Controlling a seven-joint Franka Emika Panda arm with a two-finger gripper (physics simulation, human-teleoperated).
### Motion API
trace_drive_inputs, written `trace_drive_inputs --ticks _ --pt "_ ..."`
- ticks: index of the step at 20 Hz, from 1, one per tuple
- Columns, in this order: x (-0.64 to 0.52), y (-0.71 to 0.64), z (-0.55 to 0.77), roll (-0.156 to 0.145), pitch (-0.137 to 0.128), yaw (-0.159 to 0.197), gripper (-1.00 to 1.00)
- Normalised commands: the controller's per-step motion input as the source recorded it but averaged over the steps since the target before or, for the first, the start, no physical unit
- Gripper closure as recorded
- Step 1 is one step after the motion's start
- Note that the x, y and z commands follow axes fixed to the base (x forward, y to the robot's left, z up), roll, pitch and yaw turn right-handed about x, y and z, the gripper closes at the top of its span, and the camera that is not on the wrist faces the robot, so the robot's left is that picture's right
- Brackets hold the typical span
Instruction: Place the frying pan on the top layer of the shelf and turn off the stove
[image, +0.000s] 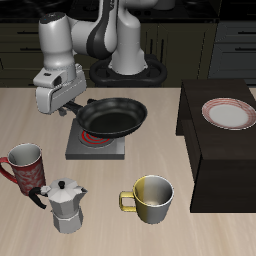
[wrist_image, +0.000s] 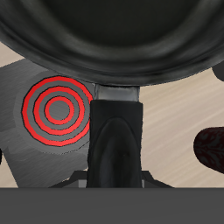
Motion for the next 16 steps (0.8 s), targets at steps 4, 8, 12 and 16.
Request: trace_drive_inputs --ticks 4,8,12,16 --pt "0.04 -0.16 -0.08 -0.056 0.041 0.036 1.0" --pt "0.02 -0.09 0.05 -0.054 0.025 0.015 1.0" --pt "0.04 0.04 0.13 -0.013 0.013 -0.001 1.0" --pt "0.08 0.15 0.12 0.009 -0.01 -0.013 1.0"
